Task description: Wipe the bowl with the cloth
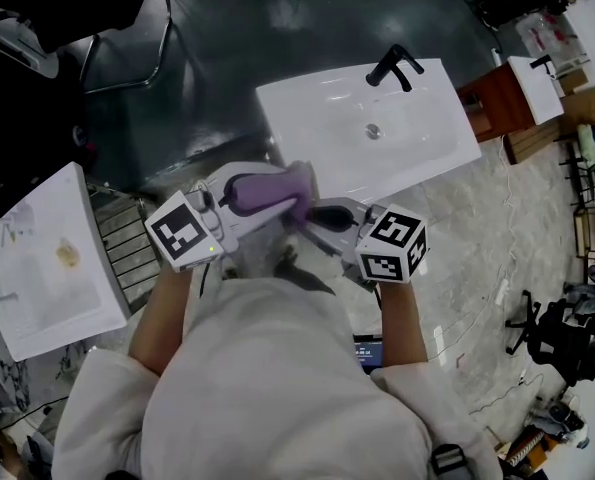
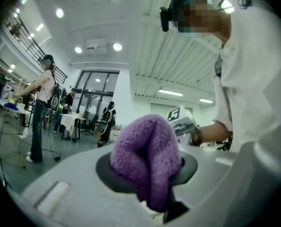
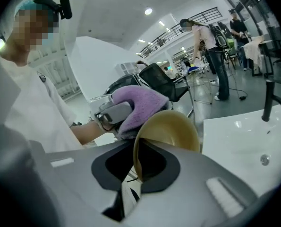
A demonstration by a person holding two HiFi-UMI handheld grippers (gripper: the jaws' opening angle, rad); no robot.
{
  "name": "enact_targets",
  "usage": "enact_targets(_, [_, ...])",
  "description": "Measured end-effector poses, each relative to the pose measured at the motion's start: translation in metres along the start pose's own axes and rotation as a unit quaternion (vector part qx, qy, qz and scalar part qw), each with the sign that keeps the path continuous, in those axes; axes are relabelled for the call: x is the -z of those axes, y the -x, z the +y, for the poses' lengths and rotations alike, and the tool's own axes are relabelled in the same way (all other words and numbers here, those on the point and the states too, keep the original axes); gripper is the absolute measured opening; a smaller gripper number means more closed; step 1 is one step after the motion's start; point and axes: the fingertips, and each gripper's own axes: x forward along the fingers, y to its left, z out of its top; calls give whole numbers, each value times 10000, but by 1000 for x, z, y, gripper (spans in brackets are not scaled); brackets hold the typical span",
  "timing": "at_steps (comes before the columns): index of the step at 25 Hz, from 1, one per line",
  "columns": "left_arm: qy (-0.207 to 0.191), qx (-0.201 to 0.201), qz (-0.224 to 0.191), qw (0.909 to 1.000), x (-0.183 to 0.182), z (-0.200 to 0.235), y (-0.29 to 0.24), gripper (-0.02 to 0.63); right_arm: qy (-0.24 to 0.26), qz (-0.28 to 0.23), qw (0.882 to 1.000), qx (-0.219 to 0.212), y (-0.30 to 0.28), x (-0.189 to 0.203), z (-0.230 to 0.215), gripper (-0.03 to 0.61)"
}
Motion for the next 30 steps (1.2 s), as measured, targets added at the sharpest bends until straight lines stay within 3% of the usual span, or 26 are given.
enact_targets(6, [-44, -246, -176, 9995, -14, 14, -2, 112, -36, -385, 9980, -508, 8, -12, 20, 23])
enact_targets(13, [153, -468, -71, 9988, -6, 29, -4, 110, 40, -590, 9909, -1207, 24, -14, 47, 32])
enact_targets(20, [625, -329, 85, 9975, 16, 31, 2, 109, 29, -884, 9815, -1697, 37, -20, 67, 37])
enact_targets(26, [895, -214, 89, 9957, 30, 26, 5, 107, -143, -1646, 9650, -2036, 58, -45, 73, 23])
enact_targets(30, [1005, 21, 76, 9949, 37, 13, 3, 107, -212, -1983, 9591, -2010, 63, -59, 67, 18])
